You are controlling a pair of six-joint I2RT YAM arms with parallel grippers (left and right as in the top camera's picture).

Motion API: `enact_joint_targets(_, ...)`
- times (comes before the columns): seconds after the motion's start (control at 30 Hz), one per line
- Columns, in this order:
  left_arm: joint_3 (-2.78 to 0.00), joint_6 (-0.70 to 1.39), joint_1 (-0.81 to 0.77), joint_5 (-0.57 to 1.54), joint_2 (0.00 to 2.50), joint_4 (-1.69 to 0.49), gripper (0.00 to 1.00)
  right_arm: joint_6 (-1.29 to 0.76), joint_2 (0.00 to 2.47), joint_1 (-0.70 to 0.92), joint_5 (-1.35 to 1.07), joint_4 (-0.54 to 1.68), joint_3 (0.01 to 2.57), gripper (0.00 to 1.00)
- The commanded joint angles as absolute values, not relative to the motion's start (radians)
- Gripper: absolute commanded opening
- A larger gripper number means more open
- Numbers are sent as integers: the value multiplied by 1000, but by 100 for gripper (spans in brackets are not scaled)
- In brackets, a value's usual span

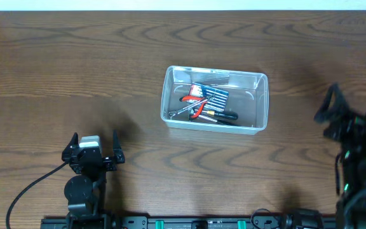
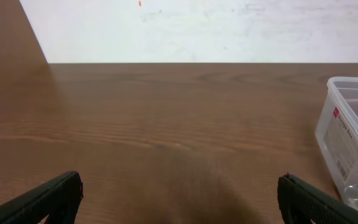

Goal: Pack container

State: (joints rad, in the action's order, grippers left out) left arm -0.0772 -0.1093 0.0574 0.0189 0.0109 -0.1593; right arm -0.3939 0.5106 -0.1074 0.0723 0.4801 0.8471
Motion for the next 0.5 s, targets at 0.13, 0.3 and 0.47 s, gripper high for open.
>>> enact_joint_targets(0.13, -49, -119, 62, 14, 5, -170, 98, -284, 260, -94, 10, 331, 567, 99)
enact_joint_targets(0.3, -49, -119, 62, 14, 5, -170, 98, -169, 197, -81, 11, 197, 392, 99)
enact_joint_targets(0.47, -49, -119, 62, 14, 5, -170, 98, -167, 170, -65, 11, 93, 268, 99)
